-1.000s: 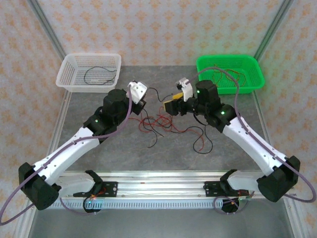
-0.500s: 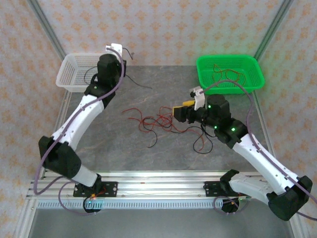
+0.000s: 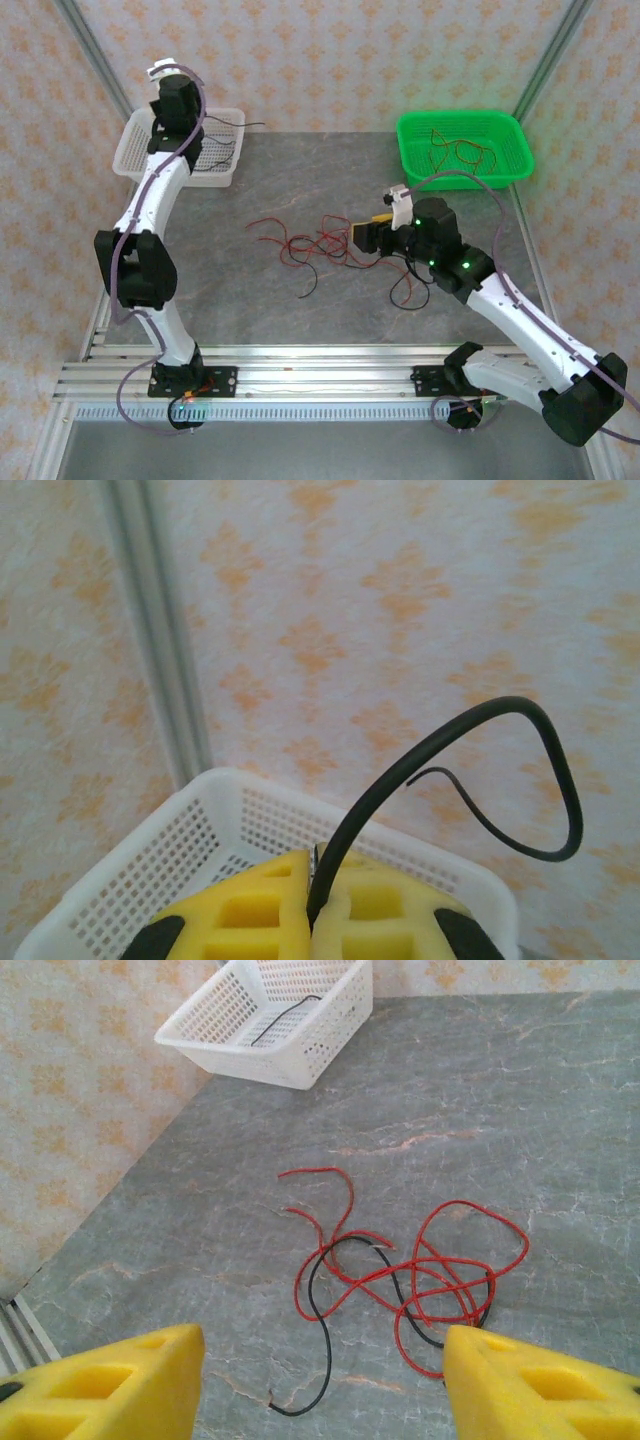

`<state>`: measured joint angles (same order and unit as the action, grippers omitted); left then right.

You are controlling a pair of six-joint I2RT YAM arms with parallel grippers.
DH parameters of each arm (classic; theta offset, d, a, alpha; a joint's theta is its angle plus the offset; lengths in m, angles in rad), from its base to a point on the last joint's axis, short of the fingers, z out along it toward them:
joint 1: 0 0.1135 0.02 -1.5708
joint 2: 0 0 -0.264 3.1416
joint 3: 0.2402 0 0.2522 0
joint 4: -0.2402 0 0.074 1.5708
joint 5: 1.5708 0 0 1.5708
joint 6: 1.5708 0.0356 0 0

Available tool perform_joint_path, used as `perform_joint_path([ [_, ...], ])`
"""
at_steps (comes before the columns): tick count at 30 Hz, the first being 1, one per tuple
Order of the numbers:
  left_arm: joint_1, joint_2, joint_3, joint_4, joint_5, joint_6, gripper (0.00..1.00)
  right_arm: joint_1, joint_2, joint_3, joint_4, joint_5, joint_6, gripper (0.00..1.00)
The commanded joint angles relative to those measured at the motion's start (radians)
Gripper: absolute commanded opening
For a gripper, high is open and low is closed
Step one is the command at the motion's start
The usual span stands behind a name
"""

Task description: Untangle the cables

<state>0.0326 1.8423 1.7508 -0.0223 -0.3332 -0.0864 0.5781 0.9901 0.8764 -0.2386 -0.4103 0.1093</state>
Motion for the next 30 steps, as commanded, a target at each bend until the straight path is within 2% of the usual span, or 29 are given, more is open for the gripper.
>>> perform_joint_path([
  [1, 0.048, 0.038, 0.032, 0.043, -0.041, -0.115, 0.00, 0.003, -0.004, -0.014, 0.000, 0.032, 0.006, 0.63],
  [9, 0.143, 0.204, 0.065, 0.052, 0.025, -0.225, 0.00, 0.003, 0.033, -0.030, -0.008, 0.062, 0.001, 0.61],
  [19, 0.177, 0.406, 0.134, 0.040, 0.088, -0.300, 0.00, 0.003, 0.185, 0.003, 0.039, 0.048, -0.003, 0.59],
  [25, 0.196, 0.524, 0.238, -0.067, 0.134, -0.325, 0.00, 0.003, 0.295, 0.034, 0.076, 0.023, 0.013, 0.58],
  [26, 0.196, 0.534, 0.248, -0.084, 0.147, -0.325, 0.05, 0.003, 0.301, 0.040, 0.080, 0.022, 0.017, 0.58],
  [27, 0.197, 0.539, 0.261, -0.108, 0.158, -0.326, 0.15, 0.003, 0.304, 0.045, 0.081, 0.024, 0.022, 0.58],
  [30, 0.196, 0.521, 0.270, -0.161, 0.171, -0.328, 0.55, 0.003, 0.302, 0.051, 0.086, 0.029, 0.035, 0.59],
])
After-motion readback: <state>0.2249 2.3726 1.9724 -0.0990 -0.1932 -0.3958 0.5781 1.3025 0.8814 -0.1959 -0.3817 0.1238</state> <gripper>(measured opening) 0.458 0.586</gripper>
